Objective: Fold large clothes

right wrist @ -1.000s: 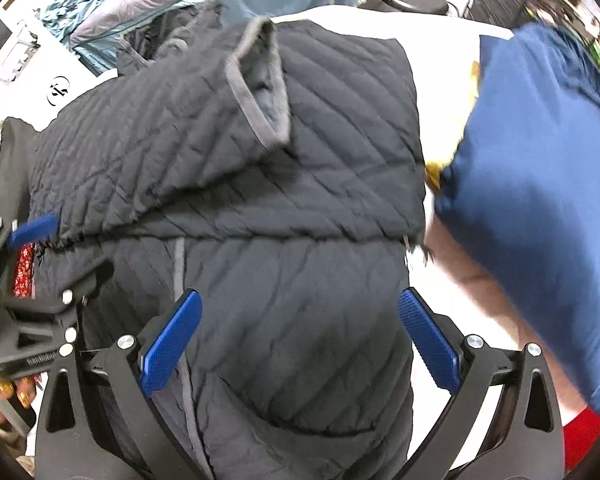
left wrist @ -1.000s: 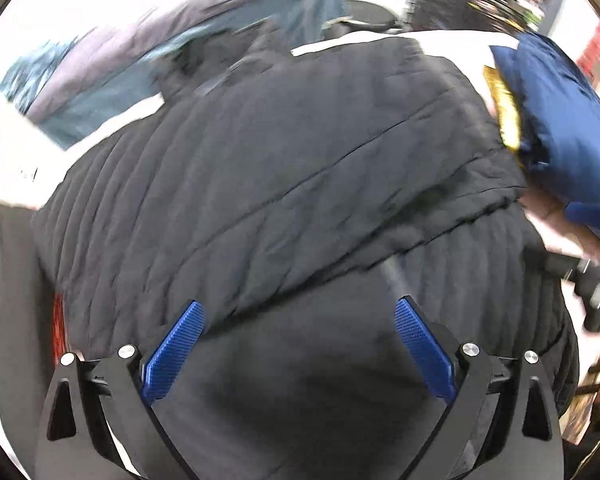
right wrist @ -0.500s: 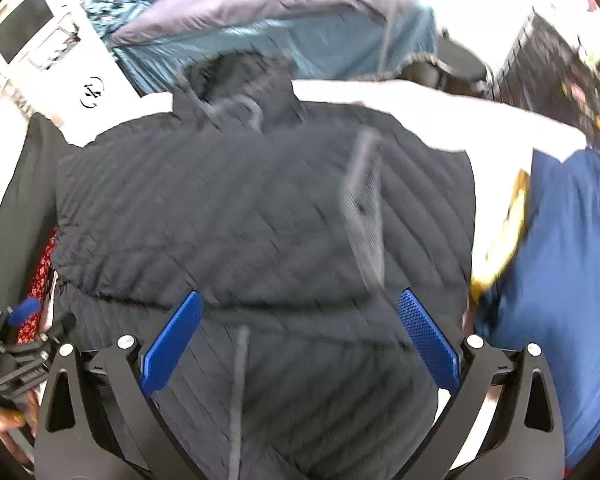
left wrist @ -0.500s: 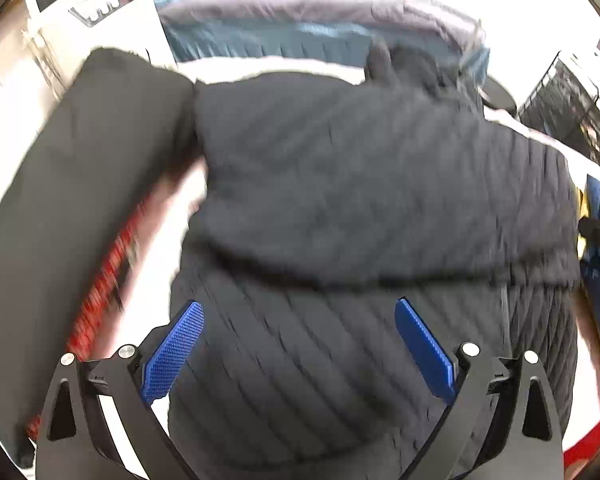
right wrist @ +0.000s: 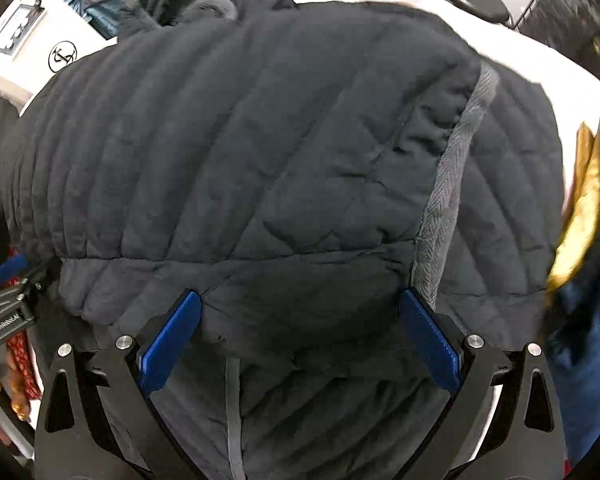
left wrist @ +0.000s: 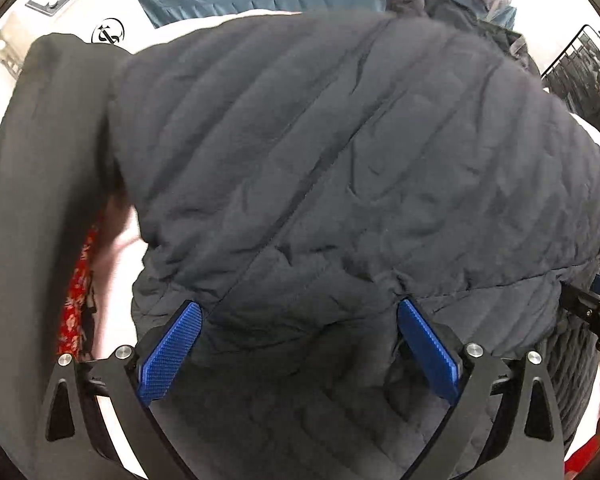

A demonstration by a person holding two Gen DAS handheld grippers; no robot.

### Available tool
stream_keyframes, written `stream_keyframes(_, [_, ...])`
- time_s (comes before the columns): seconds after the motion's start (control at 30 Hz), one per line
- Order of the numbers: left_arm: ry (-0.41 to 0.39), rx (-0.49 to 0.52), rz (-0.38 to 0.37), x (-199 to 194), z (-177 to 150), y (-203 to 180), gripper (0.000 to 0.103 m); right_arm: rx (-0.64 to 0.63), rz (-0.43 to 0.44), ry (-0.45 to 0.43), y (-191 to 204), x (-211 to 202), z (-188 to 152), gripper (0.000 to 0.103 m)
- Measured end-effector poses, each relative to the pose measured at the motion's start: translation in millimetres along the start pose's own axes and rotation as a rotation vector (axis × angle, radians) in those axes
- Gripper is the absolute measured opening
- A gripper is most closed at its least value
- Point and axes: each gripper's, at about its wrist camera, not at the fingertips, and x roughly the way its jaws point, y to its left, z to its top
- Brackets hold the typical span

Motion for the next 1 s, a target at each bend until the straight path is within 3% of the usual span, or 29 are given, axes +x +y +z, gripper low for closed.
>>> stream_keyframes(0.27, [0.034,-0.012,-0.025,30.6,21.3,2.9,0.098,-0.011,-0.017,0.074,2.7,26.4,21.5,0.099])
stream_keyframes(0.6, [0.056,0.006,-0.040,45.2,53.1,0.8,0.099,0.024,-0.061,0.072,9.7,32.5,34.1,0.099])
stream_keyframes(0.8, [-0.004,0.012,-0.048,38.3,49.3,5.8,0.098,0.022,-0.052,0.042,22.0,26.2,22.2,0.099])
stream_keyframes(1.0, [-0.102,-0.034,-0.059,1.4,29.7,21.0,0.097,0.016,-0.030,-0.022,20.4,-13.5,-10.3,0.098])
